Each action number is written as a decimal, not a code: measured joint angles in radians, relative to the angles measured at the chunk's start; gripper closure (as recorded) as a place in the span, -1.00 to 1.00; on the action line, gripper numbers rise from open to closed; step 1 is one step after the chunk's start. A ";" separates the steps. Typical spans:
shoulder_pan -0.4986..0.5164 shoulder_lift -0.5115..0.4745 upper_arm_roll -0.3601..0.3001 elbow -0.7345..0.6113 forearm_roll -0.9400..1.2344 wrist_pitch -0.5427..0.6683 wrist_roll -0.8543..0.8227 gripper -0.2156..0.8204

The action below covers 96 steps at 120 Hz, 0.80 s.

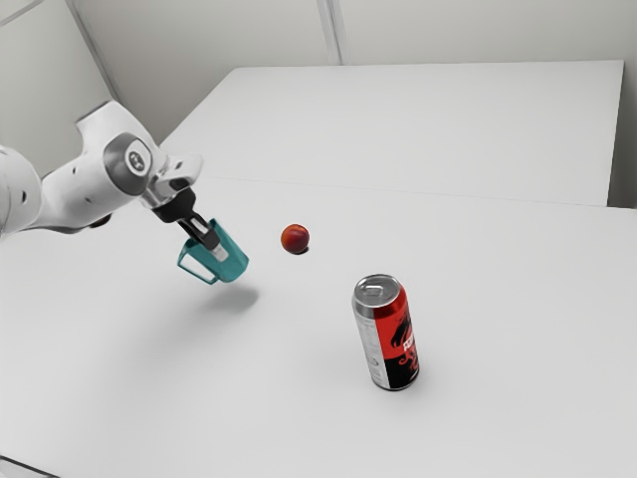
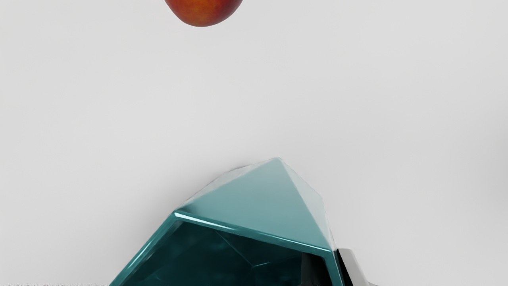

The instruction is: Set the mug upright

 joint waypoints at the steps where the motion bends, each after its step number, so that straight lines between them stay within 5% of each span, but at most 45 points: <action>1: 0.001 0.001 -0.001 0.001 0.003 0.001 -0.002 0.93; 96: -0.015 0.057 -0.113 0.009 0.303 0.119 -0.194 0.93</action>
